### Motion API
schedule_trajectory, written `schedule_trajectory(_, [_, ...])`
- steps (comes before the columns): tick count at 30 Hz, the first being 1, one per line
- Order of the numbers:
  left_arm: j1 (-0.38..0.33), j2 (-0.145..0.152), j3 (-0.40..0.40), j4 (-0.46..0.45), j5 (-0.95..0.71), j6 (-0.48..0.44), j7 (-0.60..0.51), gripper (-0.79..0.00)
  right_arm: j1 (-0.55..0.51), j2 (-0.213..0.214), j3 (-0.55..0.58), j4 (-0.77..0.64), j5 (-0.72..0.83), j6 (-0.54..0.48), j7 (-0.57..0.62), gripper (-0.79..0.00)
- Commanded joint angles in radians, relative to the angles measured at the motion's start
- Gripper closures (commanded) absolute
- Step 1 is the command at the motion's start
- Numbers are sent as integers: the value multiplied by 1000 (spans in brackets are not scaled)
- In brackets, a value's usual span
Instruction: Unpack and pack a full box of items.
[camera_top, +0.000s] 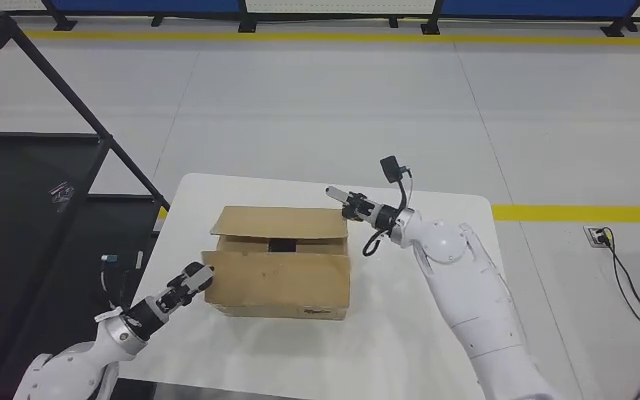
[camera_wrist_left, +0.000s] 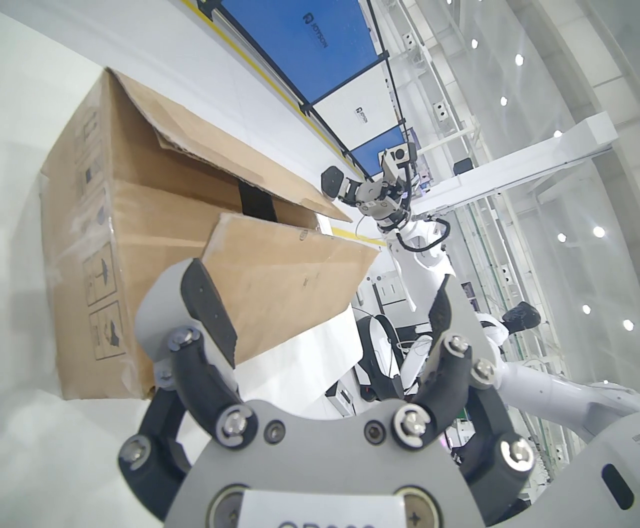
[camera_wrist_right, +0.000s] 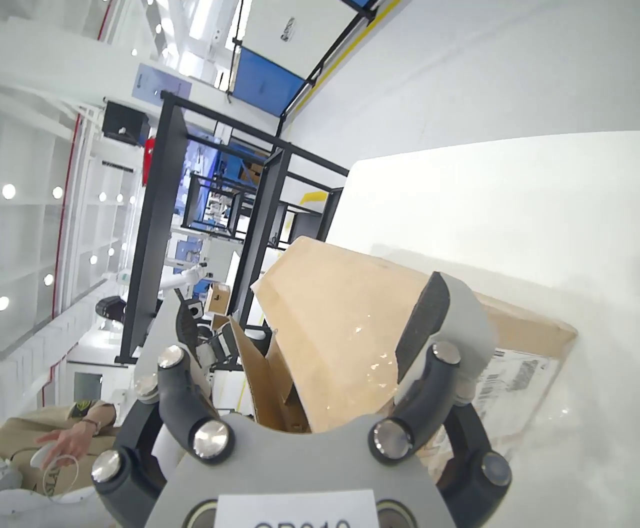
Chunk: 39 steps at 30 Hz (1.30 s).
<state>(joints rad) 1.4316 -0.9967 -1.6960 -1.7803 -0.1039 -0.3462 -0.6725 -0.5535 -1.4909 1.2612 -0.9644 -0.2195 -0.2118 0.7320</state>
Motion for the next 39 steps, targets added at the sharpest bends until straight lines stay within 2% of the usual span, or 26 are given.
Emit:
schedule_trajectory(1, [-7,-1,12,3,18,6,15,-785,10,-1,-11,9,-19,55,-10,-785])
schedule_trajectory(10, [-23,-6,55,11,66,25,73,-785,58,-5,-47,69,-22,97,-2,-785])
schedule_trajectory(20, [-74,-15,105,32,77,62,130,-785,97,-9,-62,145,16,122,2,-785])
schedule_trajectory(32, [-157,-28,180,81,118,101,189,-785,79,1,-36,155,64,98,-21,-785])
schedule_trajectory(39, [-199,-34,206,107,116,117,199,-785,77,6,-46,150,60,104,22,-785])
